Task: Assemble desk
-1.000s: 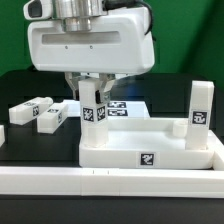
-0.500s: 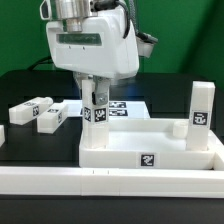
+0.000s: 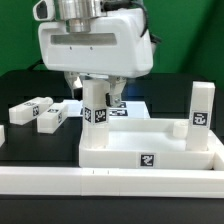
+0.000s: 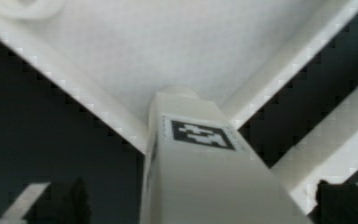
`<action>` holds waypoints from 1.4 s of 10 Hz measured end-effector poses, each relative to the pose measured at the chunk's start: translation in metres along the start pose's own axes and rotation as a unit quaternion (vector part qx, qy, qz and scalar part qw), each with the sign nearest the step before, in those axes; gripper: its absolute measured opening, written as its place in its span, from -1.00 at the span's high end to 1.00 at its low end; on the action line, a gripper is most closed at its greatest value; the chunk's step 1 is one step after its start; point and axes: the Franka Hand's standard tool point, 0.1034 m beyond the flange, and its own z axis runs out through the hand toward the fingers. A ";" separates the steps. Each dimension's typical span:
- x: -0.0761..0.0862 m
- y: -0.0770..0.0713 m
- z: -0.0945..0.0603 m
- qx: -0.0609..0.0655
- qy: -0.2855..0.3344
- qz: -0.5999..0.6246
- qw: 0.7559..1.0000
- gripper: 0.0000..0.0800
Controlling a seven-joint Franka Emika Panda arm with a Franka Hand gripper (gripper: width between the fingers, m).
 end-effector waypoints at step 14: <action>-0.001 -0.004 0.000 -0.020 0.000 -0.463 0.886 -0.41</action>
Offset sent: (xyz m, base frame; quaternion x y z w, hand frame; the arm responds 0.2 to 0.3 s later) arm 0.0115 0.0054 0.0009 -0.0053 -0.0034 -0.2895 0.9572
